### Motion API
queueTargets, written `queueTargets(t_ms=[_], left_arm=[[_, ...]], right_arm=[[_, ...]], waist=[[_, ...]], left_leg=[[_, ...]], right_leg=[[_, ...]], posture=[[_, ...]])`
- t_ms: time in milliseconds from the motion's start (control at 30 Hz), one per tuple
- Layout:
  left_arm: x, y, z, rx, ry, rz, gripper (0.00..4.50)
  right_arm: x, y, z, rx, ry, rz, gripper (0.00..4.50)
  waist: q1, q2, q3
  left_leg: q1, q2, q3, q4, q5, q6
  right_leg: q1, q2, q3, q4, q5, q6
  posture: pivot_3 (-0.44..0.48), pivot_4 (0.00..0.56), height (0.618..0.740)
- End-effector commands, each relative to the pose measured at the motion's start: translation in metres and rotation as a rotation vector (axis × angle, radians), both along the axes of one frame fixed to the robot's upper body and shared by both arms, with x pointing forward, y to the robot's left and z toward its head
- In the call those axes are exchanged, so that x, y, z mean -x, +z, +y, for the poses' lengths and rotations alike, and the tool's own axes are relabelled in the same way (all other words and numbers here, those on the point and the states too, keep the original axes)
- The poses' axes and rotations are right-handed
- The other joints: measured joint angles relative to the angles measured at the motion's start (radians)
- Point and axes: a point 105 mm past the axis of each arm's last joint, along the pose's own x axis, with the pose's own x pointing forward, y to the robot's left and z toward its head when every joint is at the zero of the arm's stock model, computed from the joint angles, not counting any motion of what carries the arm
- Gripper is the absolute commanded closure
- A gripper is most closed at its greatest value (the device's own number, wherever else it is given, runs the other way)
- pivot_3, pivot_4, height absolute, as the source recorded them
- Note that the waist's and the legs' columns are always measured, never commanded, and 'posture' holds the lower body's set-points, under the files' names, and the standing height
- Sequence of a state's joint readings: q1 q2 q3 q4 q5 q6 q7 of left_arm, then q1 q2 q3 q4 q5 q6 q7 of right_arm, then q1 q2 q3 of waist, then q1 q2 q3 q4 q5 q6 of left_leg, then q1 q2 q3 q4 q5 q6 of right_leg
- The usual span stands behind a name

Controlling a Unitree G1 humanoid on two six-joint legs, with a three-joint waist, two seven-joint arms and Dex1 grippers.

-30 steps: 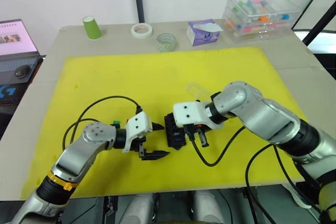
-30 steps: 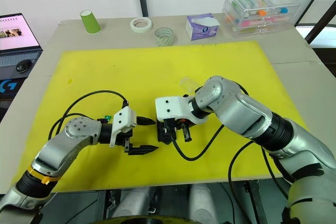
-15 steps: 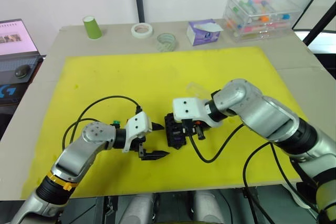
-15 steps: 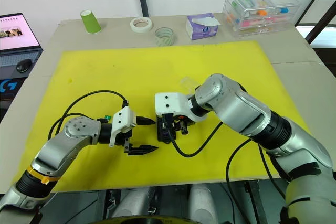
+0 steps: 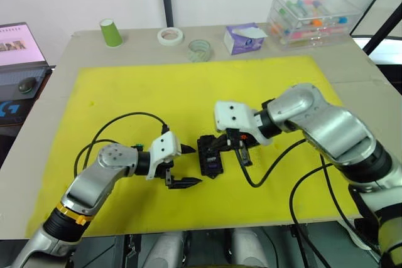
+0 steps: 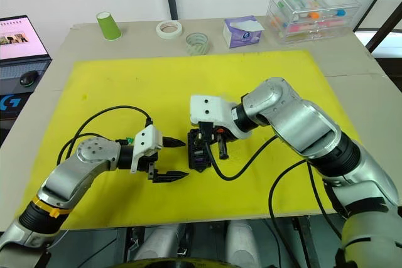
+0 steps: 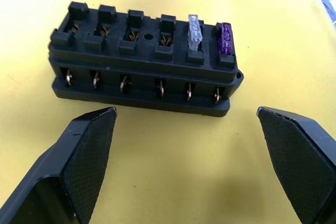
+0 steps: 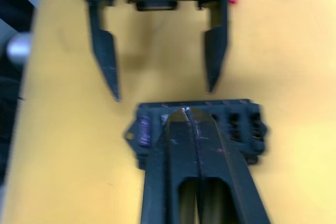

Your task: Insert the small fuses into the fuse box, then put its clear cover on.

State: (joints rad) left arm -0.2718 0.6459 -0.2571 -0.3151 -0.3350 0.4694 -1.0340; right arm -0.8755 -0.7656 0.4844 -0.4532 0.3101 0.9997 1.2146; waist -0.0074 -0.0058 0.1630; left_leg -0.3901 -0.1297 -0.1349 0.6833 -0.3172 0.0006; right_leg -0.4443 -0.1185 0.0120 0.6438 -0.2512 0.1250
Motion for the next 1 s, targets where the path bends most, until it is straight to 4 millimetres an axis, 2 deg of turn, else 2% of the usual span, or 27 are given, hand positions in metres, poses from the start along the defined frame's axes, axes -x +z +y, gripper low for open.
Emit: queueTargets(t_ms=[33, 567, 1000], left_arm=[[-0.002, 0.008, 0.002, 0.005, -0.005, -0.040, 0.00], [-0.001, 0.009, 0.001, 0.006, -0.009, -0.039, 0.00], [0.000, 0.009, 0.002, 0.000, -0.011, -0.041, 0.00]], right_arm=[[0.002, 0.002, 0.001, -0.058, 0.047, -0.051, 4.49], [-0.009, -0.024, -0.008, -0.056, -0.003, -0.029, 4.49], [-0.003, -0.039, -0.013, -0.020, 0.009, -0.005, 4.49]], waist=[[0.000, 0.000, 0.000], [-0.001, 0.000, 0.000], [0.000, 0.000, 0.000]], left_leg=[[0.000, 0.000, 0.000, 0.000, 0.000, 0.000], [0.000, 0.000, 0.000, 0.000, 0.000, 0.000], [0.000, 0.000, 0.000, 0.000, 0.000, 0.000]], right_leg=[[0.000, 0.000, 0.000, 0.000, 0.000, 0.000], [0.000, 0.000, 0.000, 0.000, 0.000, 0.000], [0.000, 0.000, 0.000, 0.000, 0.000, 0.000]], posture=[[0.000, 0.150, 0.740], [0.000, 0.150, 0.740], [0.000, 0.150, 0.740]])
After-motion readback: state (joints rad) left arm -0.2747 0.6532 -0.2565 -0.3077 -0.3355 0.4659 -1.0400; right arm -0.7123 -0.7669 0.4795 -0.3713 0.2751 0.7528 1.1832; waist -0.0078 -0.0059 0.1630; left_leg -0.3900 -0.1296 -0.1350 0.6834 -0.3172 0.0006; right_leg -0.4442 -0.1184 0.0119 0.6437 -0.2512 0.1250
